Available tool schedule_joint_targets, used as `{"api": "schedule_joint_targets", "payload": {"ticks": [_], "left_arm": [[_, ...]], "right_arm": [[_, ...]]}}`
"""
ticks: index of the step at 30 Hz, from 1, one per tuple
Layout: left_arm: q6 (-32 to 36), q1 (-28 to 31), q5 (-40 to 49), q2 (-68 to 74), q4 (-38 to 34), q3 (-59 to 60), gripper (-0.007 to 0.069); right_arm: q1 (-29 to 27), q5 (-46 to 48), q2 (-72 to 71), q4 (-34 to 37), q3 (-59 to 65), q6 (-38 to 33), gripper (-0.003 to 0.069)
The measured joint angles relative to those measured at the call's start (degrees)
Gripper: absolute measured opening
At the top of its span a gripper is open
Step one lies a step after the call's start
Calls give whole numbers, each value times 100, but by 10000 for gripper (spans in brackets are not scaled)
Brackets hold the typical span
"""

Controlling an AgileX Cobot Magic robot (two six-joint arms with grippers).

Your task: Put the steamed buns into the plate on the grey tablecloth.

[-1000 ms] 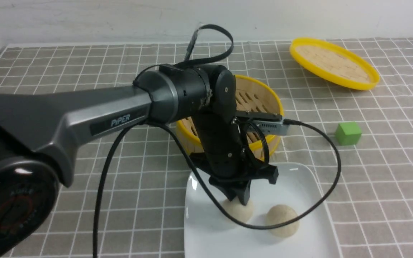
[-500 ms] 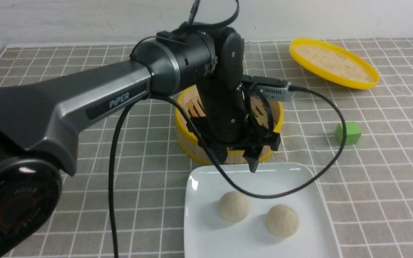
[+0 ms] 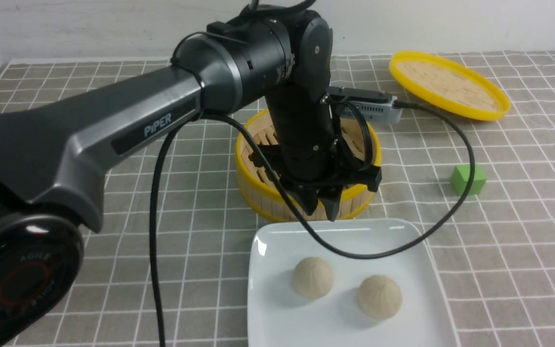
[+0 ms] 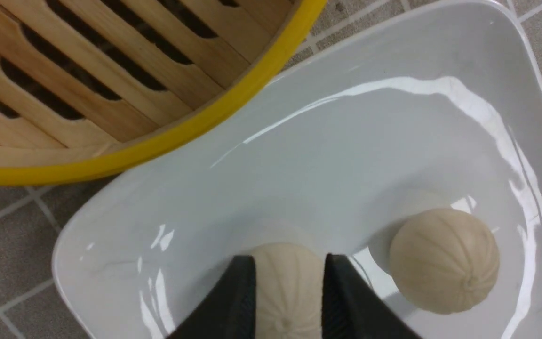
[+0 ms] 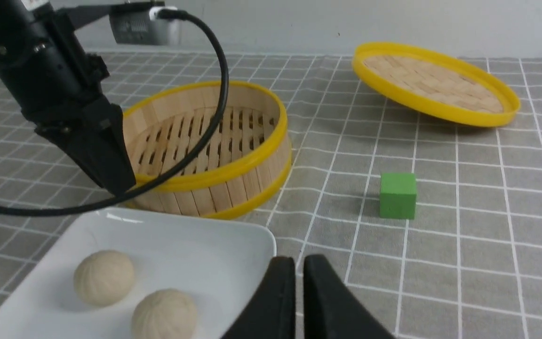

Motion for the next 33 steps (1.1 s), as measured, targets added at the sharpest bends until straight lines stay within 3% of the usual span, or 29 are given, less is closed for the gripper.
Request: {"api": "schedule_joint_targets", "payload": {"ticks": [6,9,21,33], "left_arm": [[25,0,-13,0,6,0,43],[27,0,-83,0,62,0,6],[27,0,45,-714,730,-27,2],[27,0,234,-2885,1448,-111,2]], "right_arm": [[0,-43,0,16,6,0,59],[0,-43,0,16,6,0,64],[-68,-140,-256,-9,410,0,80],[-1420,-301,-1056,-435,1998,5,94]]}}
